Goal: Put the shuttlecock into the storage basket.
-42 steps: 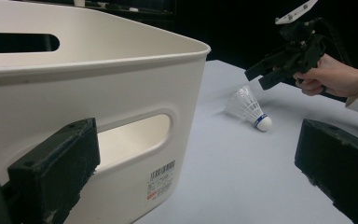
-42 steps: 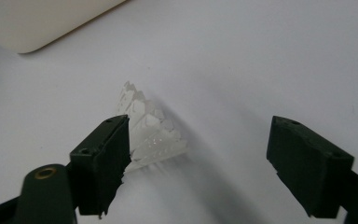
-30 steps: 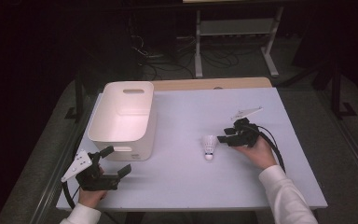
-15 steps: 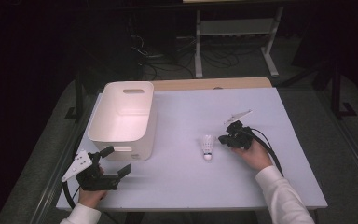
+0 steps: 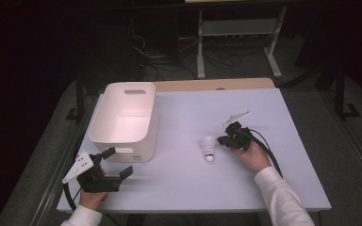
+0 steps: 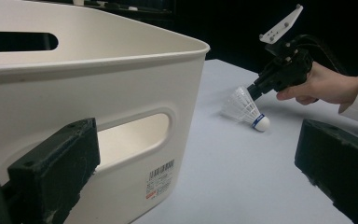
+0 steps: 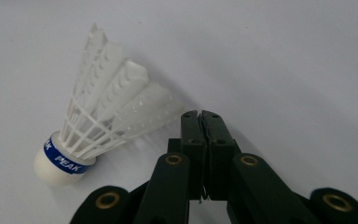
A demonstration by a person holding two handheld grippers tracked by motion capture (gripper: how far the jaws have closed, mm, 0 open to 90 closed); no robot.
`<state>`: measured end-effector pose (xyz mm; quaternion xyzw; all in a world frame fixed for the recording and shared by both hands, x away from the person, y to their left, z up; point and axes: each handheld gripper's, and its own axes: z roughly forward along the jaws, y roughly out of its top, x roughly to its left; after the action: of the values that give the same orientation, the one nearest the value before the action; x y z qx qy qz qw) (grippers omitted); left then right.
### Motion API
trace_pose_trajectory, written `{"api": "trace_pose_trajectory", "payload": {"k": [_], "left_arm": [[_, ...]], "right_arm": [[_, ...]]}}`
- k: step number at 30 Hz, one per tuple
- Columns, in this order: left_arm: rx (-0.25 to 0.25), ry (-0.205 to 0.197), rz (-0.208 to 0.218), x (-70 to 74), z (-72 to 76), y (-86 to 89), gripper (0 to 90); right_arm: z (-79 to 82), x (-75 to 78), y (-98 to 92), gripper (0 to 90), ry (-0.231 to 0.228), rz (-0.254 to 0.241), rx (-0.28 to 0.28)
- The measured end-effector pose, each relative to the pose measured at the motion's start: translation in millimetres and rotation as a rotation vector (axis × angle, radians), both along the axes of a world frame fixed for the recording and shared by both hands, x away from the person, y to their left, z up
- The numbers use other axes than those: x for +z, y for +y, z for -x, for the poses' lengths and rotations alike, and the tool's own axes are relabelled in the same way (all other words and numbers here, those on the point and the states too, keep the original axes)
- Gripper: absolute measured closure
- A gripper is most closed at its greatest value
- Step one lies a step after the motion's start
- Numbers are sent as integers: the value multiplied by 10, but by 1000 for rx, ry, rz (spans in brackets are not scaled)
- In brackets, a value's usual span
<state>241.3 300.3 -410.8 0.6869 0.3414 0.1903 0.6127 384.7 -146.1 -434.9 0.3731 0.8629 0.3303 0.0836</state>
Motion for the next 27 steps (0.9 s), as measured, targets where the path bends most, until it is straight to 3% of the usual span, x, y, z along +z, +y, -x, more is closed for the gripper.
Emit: {"api": "trace_pose_trajectory", "payload": {"k": [20,27], "left_arm": [[-5,-1,-18,3,-2,19,0],[-6,-1,-17,5,-1,20,0]], "right_arm": [[14,30,224,882,7,-30,23],[40,55,337,883,-5,-32,54]]}}
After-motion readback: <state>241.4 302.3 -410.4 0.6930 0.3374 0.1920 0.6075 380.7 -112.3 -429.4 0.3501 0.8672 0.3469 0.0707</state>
